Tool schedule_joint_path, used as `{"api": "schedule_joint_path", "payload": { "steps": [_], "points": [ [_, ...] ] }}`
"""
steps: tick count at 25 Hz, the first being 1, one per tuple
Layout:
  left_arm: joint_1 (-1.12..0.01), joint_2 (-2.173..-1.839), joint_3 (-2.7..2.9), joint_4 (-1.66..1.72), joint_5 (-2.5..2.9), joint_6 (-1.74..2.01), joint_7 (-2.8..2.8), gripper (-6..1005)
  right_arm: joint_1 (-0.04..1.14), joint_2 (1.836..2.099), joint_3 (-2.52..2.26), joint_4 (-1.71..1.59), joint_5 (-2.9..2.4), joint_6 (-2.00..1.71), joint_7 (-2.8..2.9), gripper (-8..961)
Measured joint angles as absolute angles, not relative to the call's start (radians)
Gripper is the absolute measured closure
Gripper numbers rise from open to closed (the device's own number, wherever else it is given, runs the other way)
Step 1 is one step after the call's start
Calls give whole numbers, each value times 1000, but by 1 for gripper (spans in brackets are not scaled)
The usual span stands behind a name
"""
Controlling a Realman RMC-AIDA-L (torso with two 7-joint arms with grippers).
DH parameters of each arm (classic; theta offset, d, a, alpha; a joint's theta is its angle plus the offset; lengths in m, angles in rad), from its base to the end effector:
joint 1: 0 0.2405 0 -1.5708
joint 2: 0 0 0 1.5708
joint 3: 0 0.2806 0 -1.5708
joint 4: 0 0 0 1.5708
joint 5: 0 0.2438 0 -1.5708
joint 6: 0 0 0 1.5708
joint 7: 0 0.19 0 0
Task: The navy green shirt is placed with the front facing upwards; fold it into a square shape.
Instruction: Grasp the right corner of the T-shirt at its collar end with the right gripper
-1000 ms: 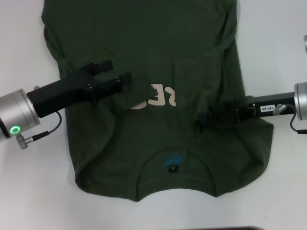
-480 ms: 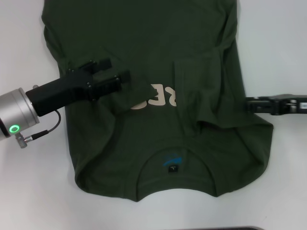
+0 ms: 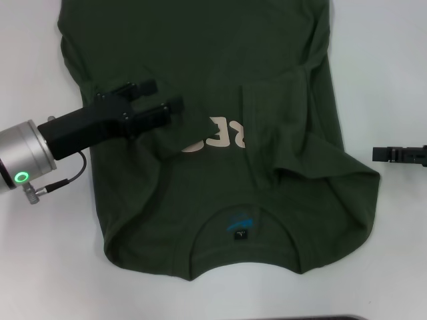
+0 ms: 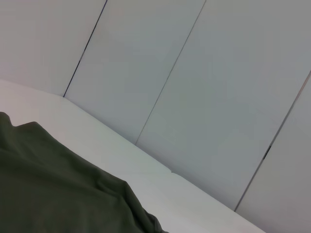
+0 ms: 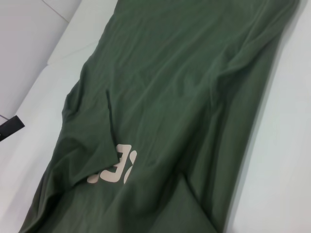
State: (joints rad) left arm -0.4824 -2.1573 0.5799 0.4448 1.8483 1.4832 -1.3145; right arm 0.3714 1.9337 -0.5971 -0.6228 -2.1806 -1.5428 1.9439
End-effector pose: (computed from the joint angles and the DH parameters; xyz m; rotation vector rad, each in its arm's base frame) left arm -0.2876 0.3628 -0.0949 -2.4633 -0.9164 -1.0263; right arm 0.4043 0.3300 0.0087 -2.3236 1.6002 0.4897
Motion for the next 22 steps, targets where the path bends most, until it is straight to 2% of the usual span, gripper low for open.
{"api": "schedule_joint_path", "payload": {
  "steps": [22],
  "points": [
    [-485,-2158,580,446,1848,1483,-1315,158,384,1951,-604,-612,-2234,-1523,1953,252]
  ]
}}
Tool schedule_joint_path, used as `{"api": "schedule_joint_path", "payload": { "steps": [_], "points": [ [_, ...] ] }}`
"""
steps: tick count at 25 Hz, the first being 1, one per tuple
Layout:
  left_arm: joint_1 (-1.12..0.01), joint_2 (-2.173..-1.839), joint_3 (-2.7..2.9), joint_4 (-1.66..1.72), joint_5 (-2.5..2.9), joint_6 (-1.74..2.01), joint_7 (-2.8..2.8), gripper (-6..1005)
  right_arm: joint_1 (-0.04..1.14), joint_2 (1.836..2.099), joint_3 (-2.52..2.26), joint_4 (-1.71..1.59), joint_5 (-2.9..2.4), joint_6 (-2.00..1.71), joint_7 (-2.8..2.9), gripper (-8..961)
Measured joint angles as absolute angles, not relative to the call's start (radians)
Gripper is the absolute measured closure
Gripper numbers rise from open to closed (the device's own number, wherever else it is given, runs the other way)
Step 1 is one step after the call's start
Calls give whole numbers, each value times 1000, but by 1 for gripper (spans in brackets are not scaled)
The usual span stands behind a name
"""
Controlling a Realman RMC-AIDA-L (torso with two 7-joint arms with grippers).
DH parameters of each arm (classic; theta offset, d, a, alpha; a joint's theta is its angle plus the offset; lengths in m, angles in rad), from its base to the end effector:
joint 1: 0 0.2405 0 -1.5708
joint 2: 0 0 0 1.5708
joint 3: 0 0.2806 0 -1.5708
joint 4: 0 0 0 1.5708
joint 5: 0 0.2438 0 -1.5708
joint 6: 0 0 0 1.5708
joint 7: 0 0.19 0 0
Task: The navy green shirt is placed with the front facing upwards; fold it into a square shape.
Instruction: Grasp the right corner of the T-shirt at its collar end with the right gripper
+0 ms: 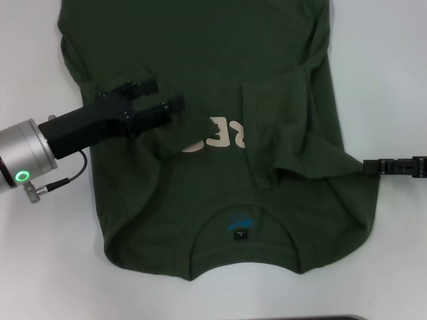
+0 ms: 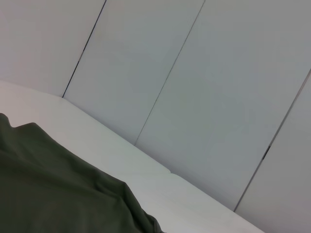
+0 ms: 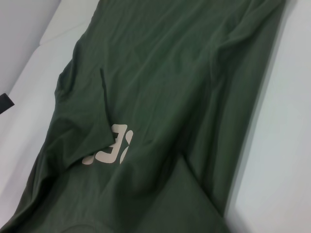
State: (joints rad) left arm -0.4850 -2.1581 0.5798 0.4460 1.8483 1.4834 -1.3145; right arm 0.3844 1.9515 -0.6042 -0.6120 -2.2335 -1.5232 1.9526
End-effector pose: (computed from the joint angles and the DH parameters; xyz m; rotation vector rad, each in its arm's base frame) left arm -0.2864 0.3636 -0.0949 -2.4652 -0.9125 -1.0277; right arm 0.4054 0.3273 -0.0065 -2.3417 1.6317 0.4270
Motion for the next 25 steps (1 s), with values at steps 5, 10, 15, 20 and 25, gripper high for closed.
{"api": "schedule_joint_path", "payload": {
  "steps": [5,10,15,20,25],
  "points": [
    [-486,-2158,580,446,1848,1483,-1314,158,387,1954,-606,-611,-2234,-1524,1953,251],
    [-486,-2158,580,446,1848,1483,-1314,158,388,1957,-611,-609,-2234,-1524,1953,252],
    [-486,-2157,580,446,1848,1483,-1314,158,398,1966,-617,-608,-2252,-1525,1953,253],
    [-486,-2157,580,446,1848,1483,-1315,158,403,1970,-618,-607,-2260,-1534,1953,271],
    [-489,-2157,580,446,1848,1483,-1314,158,404,1970,-618,-607,-2261,-1546,1953,288]
  ]
}}
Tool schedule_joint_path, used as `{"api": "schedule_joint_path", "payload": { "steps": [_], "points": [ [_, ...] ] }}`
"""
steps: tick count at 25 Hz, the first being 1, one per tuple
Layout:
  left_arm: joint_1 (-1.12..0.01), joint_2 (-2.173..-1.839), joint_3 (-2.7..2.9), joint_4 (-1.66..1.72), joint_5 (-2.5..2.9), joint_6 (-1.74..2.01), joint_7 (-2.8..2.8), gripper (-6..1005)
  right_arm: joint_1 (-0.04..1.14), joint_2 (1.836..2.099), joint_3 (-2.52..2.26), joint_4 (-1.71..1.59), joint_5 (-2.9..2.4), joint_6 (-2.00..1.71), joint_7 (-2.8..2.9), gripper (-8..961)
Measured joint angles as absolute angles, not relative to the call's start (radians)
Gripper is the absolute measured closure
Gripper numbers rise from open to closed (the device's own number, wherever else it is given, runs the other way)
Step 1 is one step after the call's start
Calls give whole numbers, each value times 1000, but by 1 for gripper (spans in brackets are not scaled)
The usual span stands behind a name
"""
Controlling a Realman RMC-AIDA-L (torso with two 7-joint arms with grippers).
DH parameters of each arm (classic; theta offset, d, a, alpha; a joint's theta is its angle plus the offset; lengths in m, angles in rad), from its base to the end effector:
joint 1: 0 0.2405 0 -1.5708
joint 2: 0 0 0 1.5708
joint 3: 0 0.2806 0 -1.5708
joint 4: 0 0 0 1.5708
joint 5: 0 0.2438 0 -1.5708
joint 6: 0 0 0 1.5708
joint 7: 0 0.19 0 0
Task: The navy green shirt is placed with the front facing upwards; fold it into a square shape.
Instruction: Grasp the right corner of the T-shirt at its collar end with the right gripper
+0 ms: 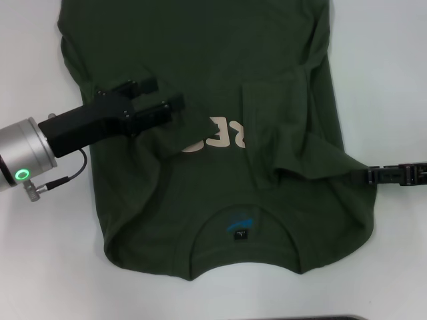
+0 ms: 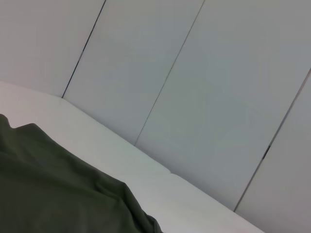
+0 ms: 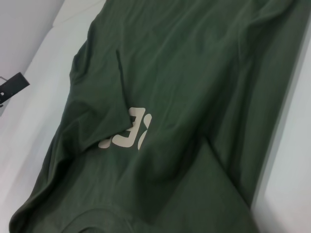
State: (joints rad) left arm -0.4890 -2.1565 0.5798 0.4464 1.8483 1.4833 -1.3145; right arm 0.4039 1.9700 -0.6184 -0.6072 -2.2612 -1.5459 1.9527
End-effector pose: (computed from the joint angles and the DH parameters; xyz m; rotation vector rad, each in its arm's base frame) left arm -0.2854 0.3651 -0.0942 -2.4678 -0.9065 -1.0270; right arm 0.3946 0.3252 -0.0211 -2.4090 1.6414 0.4060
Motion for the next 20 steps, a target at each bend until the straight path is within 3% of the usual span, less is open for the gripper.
{"api": "schedule_joint_path", "payload": {
  "steps": [8,14,20],
  "points": [
    [-493,-2157,580,446,1848,1482,-1314,158,403,1971,-619,-607,-2261,-1543,1952,315],
    [-493,-2156,580,446,1848,1482,-1315,158,409,1984,-620,-607,-2262,-1531,1937,538],
    [-492,-2155,580,446,1848,1482,-1315,158,404,1989,-608,-608,-2257,-1544,1916,671]
  ]
}}
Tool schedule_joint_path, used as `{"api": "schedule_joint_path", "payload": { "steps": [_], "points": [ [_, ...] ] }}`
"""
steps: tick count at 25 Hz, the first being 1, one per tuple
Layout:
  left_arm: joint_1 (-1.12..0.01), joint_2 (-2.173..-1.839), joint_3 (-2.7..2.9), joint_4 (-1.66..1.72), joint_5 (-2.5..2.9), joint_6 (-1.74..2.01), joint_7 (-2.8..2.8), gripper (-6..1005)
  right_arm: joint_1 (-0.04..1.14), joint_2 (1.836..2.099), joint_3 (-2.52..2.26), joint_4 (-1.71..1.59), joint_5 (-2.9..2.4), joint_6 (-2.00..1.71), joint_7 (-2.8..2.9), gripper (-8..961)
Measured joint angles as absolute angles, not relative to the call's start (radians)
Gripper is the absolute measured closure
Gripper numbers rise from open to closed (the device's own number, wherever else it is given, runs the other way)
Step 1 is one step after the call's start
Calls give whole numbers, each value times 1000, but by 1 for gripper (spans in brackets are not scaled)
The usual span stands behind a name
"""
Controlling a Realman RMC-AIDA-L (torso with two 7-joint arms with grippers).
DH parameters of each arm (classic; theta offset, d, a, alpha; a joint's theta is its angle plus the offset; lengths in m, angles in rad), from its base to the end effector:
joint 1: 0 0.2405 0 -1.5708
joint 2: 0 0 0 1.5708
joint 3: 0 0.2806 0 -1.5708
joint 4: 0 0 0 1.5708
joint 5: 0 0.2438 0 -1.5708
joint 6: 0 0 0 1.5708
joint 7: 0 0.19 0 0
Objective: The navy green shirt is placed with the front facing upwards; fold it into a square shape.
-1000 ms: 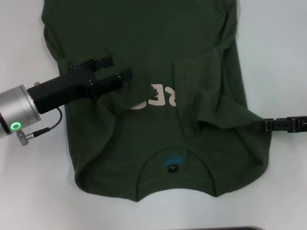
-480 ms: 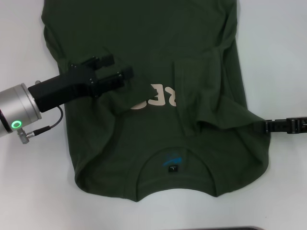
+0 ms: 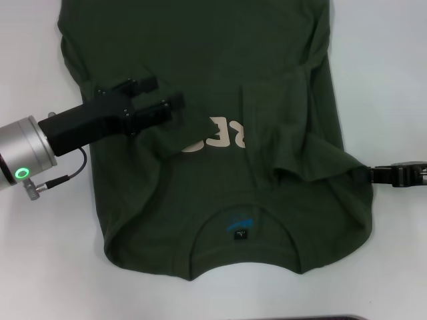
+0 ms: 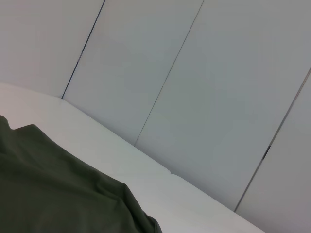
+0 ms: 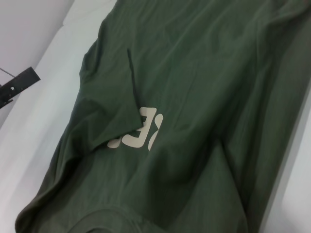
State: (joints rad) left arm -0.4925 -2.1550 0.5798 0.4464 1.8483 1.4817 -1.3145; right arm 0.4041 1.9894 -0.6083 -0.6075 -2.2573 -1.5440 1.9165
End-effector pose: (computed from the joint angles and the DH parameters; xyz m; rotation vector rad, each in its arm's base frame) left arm -0.2848 0.3665 -0.0936 -2.4690 -0.9021 -1.0250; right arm 0.3899 0.3247 -0.0289 -2.4315 1.6056 0.4320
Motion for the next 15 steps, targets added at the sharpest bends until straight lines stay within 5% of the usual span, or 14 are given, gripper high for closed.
{"api": "schedule_joint_path", "payload": {
  "steps": [10,15],
  "points": [
    [-496,-2155,580,446,1848,1482,-1316,158,390,1989,-596,-607,-2257,-1542,1908,952],
    [-496,-2154,578,447,1848,1485,-1324,158,355,1982,-548,-608,-2254,-1549,1888,952]
  ]
}}
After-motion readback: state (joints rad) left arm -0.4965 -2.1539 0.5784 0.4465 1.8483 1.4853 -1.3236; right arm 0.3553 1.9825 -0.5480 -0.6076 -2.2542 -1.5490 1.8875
